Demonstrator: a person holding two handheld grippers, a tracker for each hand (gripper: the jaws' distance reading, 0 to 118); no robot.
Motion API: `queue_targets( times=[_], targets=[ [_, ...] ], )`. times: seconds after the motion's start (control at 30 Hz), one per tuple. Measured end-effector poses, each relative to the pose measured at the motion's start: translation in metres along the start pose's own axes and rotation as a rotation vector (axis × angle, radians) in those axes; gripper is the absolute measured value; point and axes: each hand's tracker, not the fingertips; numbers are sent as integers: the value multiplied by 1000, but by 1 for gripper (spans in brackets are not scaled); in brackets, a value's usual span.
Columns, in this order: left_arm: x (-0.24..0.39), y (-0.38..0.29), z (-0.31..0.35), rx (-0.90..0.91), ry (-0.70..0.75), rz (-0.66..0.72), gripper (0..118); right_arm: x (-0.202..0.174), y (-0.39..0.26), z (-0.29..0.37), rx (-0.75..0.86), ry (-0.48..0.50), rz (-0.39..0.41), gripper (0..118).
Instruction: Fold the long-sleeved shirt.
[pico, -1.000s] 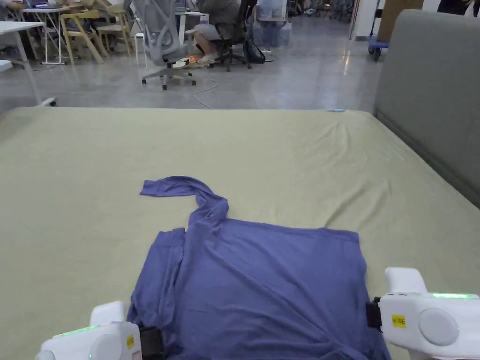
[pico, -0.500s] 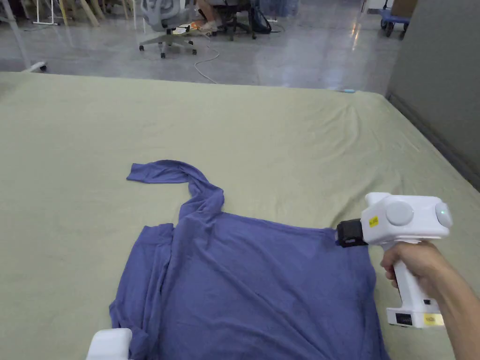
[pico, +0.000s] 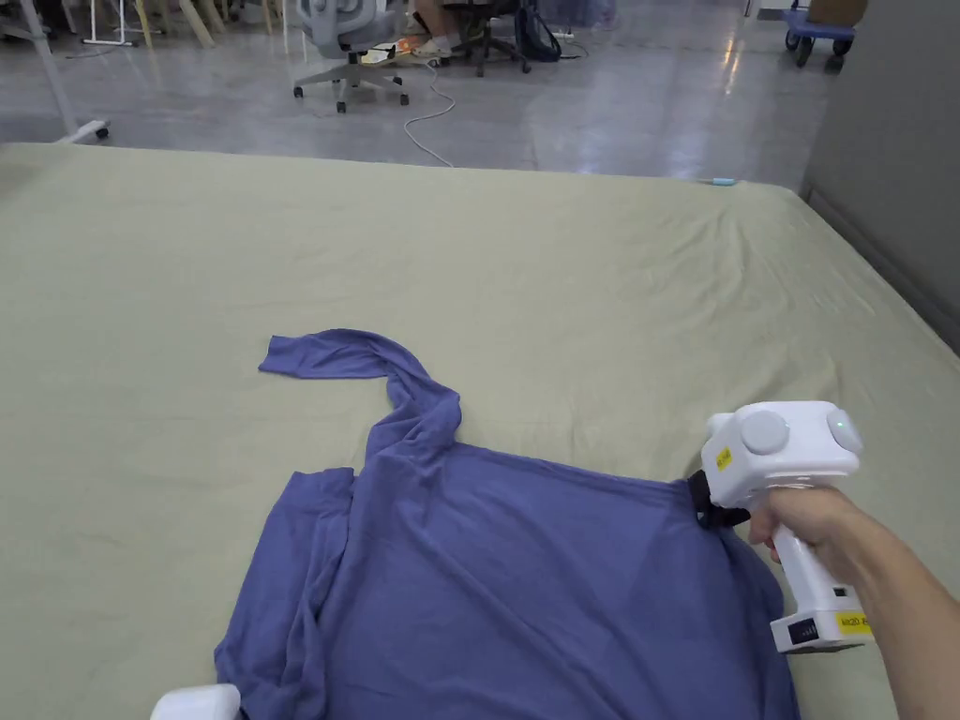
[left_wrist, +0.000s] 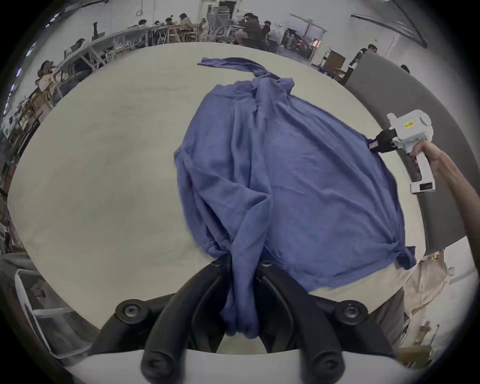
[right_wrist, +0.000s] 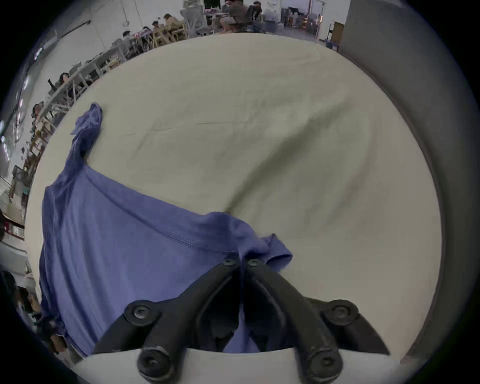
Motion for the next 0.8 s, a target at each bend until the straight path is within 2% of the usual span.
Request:
queue_targets(
  times=[0.1, 0.13, 0.23, 0.33, 0.47, 0.63, 0.7, 0.73, 0.8],
  targets=[
    [1, 38, 21, 117, -25, 9, 11, 9, 6, 33, 75, -14, -27, 0],
    [1, 58, 32, 169, -44, 21, 11, 15, 9, 52, 120, 10, -36, 0],
    [5, 117, 65, 301, -62, 6, 11, 22, 25, 112, 238, 20, -30, 0],
    [13, 180, 101, 432, -44, -17, 11, 16, 36, 193, 390, -63, 12, 0],
    [35, 269, 172, 600, -58, -46, 11, 21, 61, 300, 581, -51, -32, 0],
    [73, 377, 267, 737, -8, -127, 11, 22, 110, 427, 797, -117, -58, 0],
    [85, 419, 297, 767, 8, -133, 11, 20, 131, 467, 855, -157, -73, 0],
    [90, 439, 312, 796, 7, -93, 11, 19, 141, 488, 881, -174, -84, 0],
    [95, 470, 333, 806, 4, -94, 11, 19, 155, 522, 954, -177, -134, 0]
  ],
)
